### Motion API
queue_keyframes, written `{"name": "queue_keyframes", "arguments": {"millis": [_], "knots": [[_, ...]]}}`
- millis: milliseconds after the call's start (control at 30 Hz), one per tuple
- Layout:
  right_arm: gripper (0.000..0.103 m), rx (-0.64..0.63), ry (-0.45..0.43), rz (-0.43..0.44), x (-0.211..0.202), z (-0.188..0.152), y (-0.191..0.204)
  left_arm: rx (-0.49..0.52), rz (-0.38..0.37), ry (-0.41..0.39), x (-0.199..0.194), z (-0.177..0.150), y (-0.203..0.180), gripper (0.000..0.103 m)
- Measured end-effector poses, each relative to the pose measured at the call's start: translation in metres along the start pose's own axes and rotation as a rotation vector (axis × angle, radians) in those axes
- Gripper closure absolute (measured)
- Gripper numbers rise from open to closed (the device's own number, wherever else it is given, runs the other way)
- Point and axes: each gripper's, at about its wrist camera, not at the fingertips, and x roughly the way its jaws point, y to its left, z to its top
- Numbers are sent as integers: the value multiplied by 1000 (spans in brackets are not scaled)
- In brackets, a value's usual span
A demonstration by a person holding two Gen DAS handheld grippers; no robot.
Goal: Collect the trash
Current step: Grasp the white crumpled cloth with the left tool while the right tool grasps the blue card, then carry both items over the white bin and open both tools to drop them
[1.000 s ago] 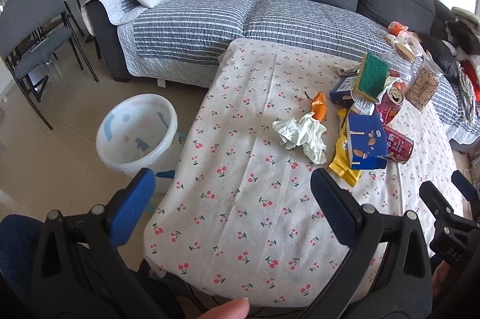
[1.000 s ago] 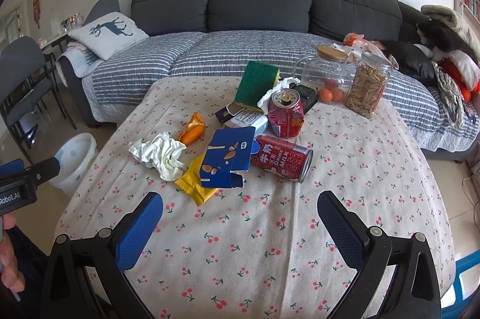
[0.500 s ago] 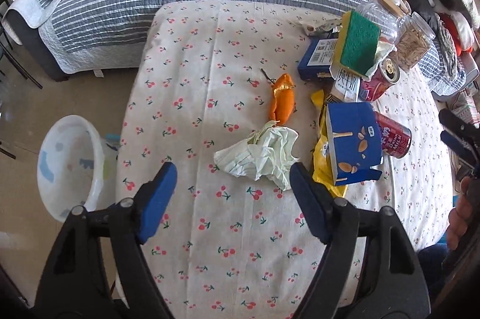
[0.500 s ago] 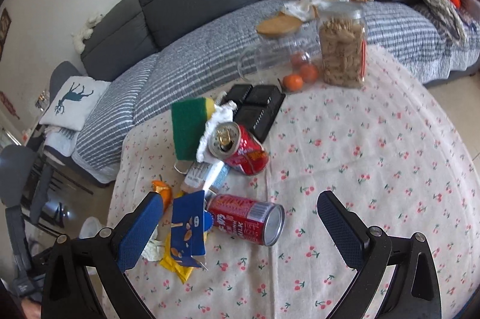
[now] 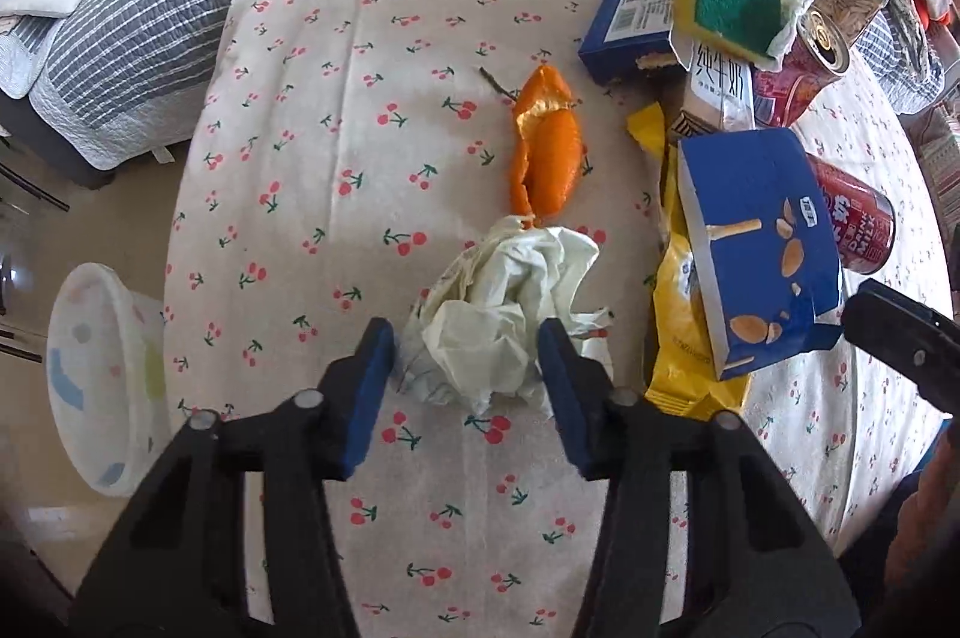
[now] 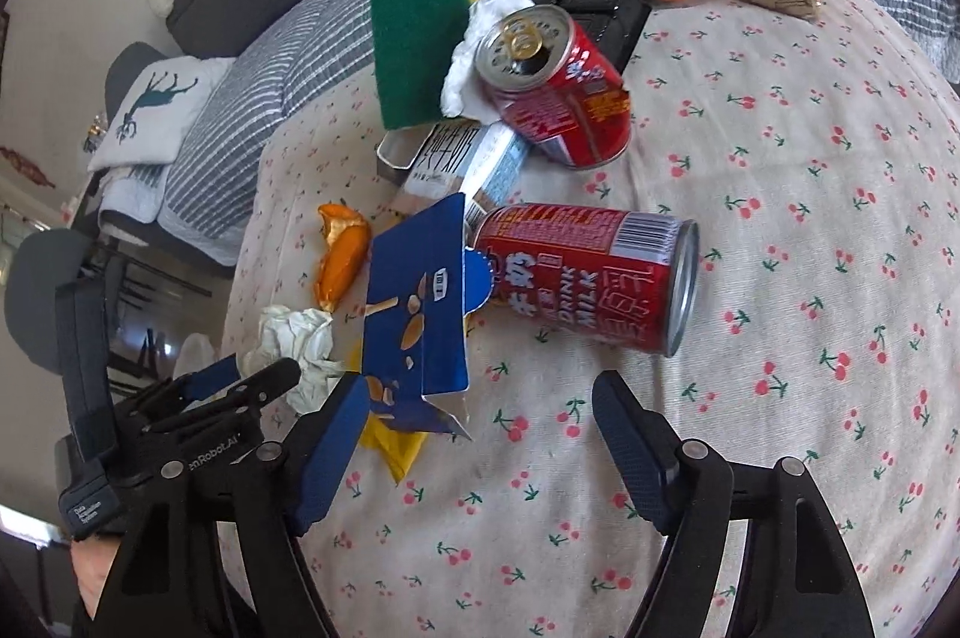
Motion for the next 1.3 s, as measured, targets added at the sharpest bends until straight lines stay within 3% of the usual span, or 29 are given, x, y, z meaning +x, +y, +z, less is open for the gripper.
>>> {"name": "queue_keyframes", "arguments": {"millis": [100,167,267,467,800,1067,1200,1300], "knots": [[45,-23,2,-11,13,1,10,-8,-12,-9,-4,0,1,72],[80,-41,8,-1,21,2,14,-10,-17,-20,-9,-1,2,75],[92,-65,-9,48,20,-2,20,-34,-66,-27,-20,-5,9,76],[97,-91,-53,83,2,-5,23,-83,-95,-59,-42,-14,28,76],[100,-190,-146,92,-27,-22,37,-190,-59,-103,-65,-32,89,76],[100,-206,-192,64,-32,-26,45,-391,-73,-127,-91,-52,185,76],[101,-225,-166,75,-22,-32,57,-512,-30,-165,-108,-64,245,76],[101,-245,-148,101,-14,-34,77,-570,4,-145,-104,-72,273,75]]}}
